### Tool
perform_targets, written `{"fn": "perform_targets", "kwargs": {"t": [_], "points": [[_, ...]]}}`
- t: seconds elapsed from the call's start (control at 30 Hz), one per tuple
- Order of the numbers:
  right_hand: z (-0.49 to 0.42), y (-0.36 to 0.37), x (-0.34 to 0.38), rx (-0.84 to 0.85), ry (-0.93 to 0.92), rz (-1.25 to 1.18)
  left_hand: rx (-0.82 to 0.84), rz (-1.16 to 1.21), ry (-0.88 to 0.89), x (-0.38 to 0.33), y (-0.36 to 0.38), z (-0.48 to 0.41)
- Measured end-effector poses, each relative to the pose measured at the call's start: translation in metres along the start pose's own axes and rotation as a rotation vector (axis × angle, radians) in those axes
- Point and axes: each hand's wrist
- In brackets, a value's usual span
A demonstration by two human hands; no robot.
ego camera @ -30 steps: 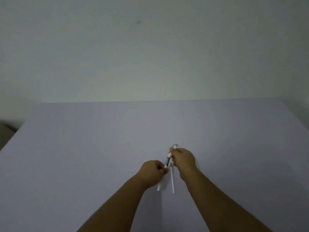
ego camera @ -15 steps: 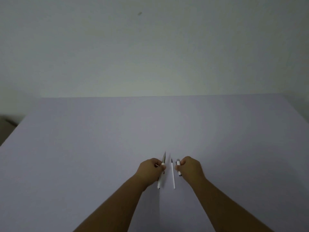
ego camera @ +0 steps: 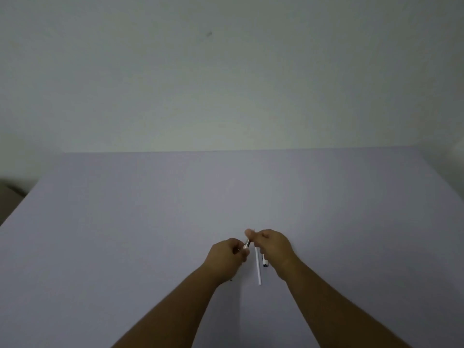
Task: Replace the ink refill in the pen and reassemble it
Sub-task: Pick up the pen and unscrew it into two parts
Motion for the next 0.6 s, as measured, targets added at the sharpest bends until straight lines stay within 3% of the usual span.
{"fn": "perform_targets", "kwargs": {"t": [0.13,0.43,0.53,0.6], "points": [[0.003,-0.002,0.010,0.033,-0.059,-0.074,0.014,0.072,0.027,-0.004,-0.007,0.003],[0.008,-0.008,0.021,0.157,-0.136,-0.326,0.232,0.554,-0.142,-0.016,-0.031,0.010],[0.007,-0.014,0.023,0.244,-0.107,-0.409,0.208,0.460,-0.122,-0.018,-0.035,0.010],[0.006,-0.015,0.024,0.216,-0.055,-0.360,0.182,0.368,-0.085,-0.018,-0.033,0.009]]}}
Point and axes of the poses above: each hand's wrist, its own z-axis away from the middle knuckle, its own y-axis out of the palm, x = y × z, and after that the axes turned 2 degrees about -x, right-handed
